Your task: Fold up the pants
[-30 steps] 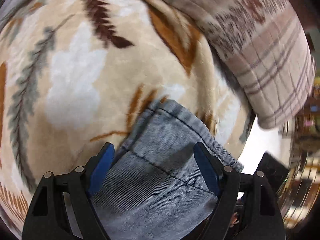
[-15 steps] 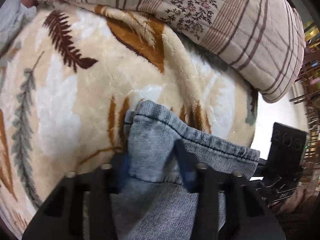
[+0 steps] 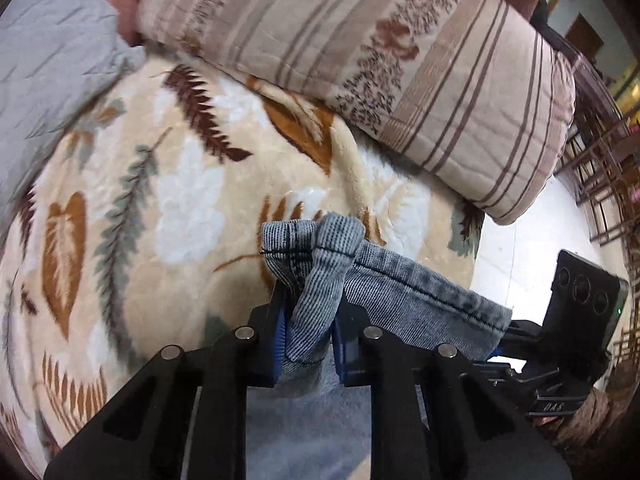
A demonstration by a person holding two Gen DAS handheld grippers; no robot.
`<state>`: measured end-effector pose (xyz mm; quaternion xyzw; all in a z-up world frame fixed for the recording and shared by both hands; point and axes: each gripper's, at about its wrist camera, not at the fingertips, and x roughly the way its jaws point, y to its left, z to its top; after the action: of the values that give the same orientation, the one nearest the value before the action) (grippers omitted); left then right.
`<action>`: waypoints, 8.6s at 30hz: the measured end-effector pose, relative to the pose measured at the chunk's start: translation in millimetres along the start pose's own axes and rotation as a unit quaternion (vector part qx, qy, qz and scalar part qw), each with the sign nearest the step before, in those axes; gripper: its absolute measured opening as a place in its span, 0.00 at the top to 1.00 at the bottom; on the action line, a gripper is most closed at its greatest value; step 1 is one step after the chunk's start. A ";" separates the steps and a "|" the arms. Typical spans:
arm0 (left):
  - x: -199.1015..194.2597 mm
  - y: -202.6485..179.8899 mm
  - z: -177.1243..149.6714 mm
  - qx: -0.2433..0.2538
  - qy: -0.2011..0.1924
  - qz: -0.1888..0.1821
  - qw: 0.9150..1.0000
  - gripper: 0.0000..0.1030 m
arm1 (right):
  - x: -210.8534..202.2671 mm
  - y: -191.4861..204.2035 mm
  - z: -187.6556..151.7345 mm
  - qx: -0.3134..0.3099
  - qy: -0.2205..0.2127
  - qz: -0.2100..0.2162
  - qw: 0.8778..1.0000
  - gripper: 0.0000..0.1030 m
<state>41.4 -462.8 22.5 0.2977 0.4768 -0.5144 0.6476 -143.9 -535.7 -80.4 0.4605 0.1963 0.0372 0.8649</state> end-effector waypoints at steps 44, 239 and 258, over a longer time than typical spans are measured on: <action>-58.9 143.7 -273.4 -0.433 -0.020 -0.051 0.900 0.57 | 100.0 151.1 -113.5 -0.189 0.256 -0.010 0.948 0.49; -45.3 106.8 -293.7 -0.423 -0.047 -0.010 0.905 0.42 | 200.7 130.5 -3.9 -0.173 0.258 -0.134 0.941 0.52; -96.1 165.7 -337.7 -0.452 -0.076 0.039 0.888 0.37 | 210.0 175.9 -41.5 -0.251 0.243 -0.158 0.924 0.49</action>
<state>92.2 -81.5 -30.4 -0.0487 0.5949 -0.2390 0.7659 54.3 -351.0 -22.5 0.1687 0.4546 0.0589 0.8726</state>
